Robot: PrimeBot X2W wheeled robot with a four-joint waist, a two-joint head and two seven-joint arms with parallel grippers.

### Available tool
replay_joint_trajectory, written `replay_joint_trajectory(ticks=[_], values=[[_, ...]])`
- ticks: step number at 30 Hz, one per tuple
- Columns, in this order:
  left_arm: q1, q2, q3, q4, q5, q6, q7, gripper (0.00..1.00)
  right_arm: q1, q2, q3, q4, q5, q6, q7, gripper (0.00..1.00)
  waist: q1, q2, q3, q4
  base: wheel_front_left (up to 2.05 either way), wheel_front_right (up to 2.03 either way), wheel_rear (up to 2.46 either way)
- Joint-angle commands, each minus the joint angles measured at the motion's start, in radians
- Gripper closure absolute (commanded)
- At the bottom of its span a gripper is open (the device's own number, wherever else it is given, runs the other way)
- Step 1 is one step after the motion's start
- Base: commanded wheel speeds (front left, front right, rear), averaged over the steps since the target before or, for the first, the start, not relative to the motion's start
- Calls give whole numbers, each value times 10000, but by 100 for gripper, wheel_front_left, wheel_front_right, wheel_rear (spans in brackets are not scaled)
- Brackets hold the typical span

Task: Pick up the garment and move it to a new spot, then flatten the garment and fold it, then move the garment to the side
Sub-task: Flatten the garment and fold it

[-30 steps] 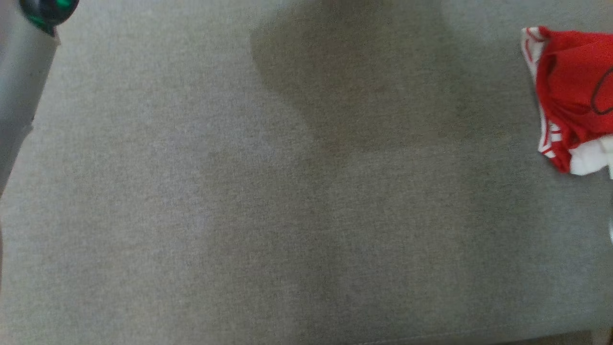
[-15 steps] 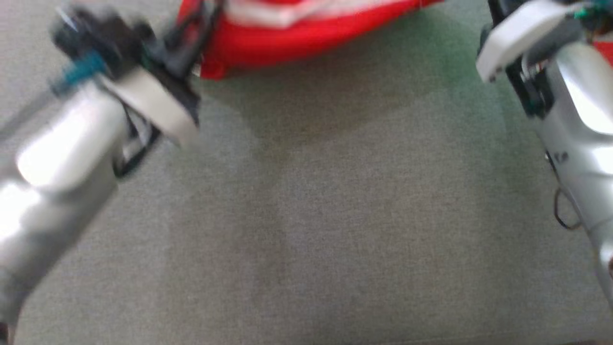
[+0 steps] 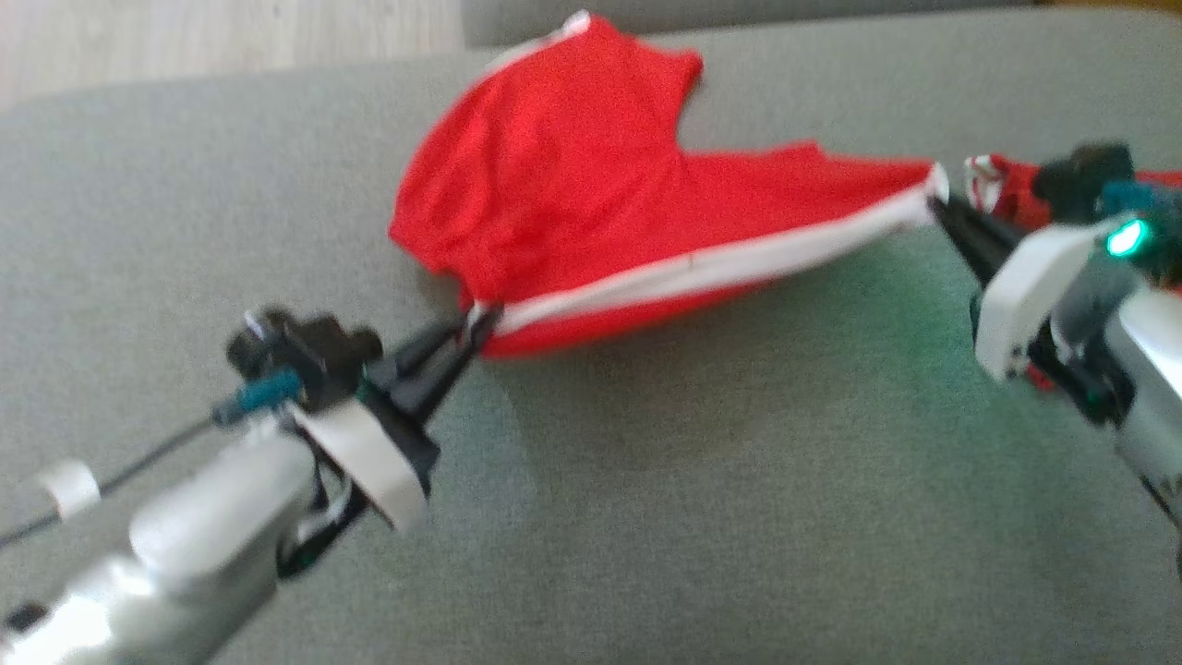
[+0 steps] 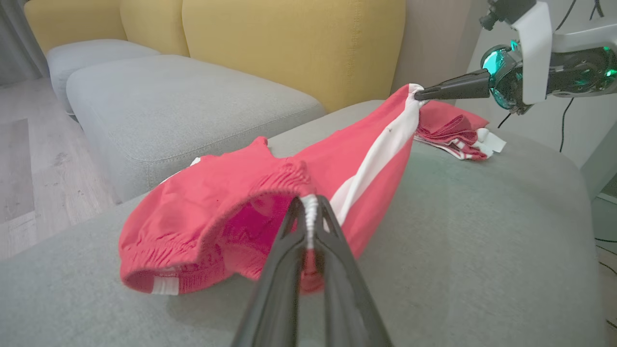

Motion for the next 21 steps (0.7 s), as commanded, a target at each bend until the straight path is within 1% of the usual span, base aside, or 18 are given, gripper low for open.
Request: replay_joint_trajectory(ticks=[1,5,10,17,21], values=[[38,328,476,-256,-104,51,-94,100,273,-451,113,-404,253,-9,58,100,3,-1,-585,-2,0,0,0],[1111,271,557,-604,-96,268,-94,100,1081,-970,403,-921,898,-9,242,100,3,-1,-1327,-55,0,0,0],[2481,172,895,-1346,-163,749,-94,100,2147,-1474,569,-1530,1437,-9,342,100,3,-1,-2169,-110,0,0,0],[3739,173,884,-2419,2,1413,-95,100,3437,-2046,110,-2308,1689,-9,218,100,3,-1,-2651,-50,0,0,0],[4103,175,798,-2769,-27,1732,-74,100,3886,-2169,-419,-2606,1583,-9,129,100,3,-1,-2720,42,0,0,0]])
